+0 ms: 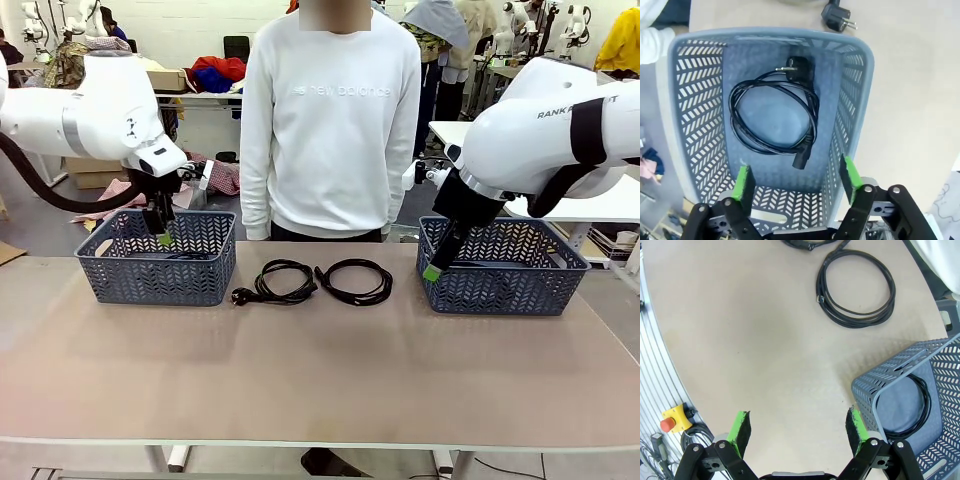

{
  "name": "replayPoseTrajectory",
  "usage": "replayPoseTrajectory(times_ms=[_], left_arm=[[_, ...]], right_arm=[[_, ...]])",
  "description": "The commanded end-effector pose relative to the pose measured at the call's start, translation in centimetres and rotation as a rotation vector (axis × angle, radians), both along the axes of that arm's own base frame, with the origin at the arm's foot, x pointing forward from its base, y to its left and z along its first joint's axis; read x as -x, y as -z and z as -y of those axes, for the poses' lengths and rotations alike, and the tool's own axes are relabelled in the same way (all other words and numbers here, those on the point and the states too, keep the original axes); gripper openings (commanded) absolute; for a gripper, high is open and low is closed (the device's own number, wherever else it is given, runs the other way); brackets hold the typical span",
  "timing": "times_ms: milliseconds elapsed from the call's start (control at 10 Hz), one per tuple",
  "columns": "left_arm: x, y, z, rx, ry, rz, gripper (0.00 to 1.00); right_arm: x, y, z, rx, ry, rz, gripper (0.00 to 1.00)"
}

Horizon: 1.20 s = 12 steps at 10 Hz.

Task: Organize the cables according to human instructions.
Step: Pick up a bundle of cables and place it in the basket indicated by the human.

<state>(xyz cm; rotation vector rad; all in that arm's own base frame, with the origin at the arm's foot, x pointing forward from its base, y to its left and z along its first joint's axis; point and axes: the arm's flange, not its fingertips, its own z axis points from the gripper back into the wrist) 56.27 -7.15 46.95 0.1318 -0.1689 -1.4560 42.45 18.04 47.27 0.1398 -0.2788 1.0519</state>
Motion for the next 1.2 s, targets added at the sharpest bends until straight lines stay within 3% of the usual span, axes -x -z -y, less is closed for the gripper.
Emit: replayPoseTrajectory(times_ms=[0,1100], left_arm=[[-0.19,-1.13,-0.20,0.020,0.003,-0.028,1.00],[0.22,-1.06,0.24,0.024,-0.011,-0.040,1.00]], right_arm=[[-0.14,-0.25,-0.17,0.003,0.003,0.005,1.00],[-0.14,-0.25,-0.17,0.003,0.003,0.005,1.00]])
